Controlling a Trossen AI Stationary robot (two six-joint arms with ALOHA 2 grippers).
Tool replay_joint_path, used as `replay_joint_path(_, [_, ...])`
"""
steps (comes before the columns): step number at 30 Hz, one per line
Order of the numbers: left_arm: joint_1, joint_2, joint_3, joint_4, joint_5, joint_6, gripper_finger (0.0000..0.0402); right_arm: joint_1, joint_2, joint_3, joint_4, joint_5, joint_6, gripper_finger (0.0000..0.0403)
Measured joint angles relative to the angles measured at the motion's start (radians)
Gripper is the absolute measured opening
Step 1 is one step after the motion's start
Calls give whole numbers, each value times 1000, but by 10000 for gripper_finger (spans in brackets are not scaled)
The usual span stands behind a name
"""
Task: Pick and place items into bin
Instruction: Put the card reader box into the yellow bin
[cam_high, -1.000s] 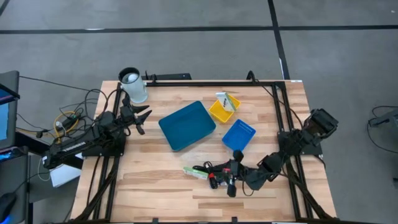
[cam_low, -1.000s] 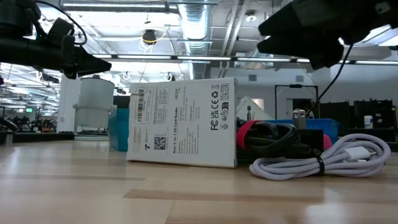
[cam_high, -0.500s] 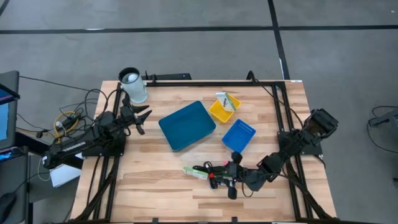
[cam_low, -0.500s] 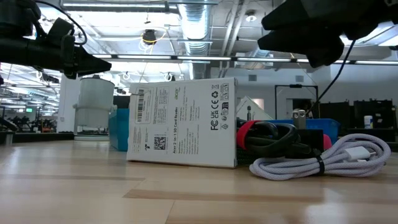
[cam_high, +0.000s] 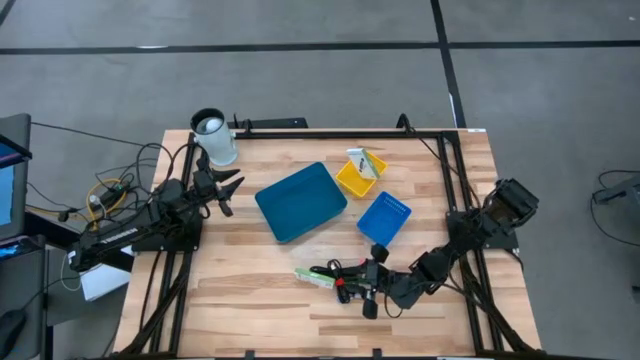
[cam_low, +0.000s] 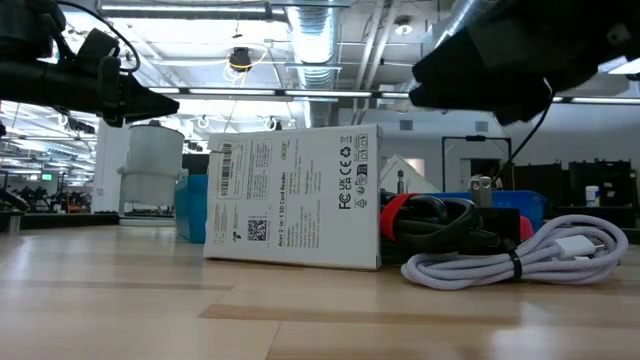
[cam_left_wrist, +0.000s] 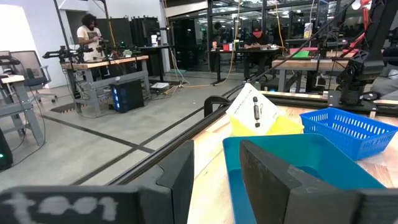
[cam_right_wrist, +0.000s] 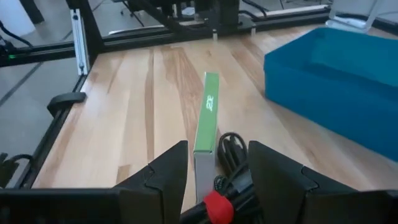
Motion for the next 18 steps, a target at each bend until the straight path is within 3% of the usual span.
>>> replay_joint_path(18, [0,0,0,0,0,0,119,-28,51,0,53,-4,-37,164])
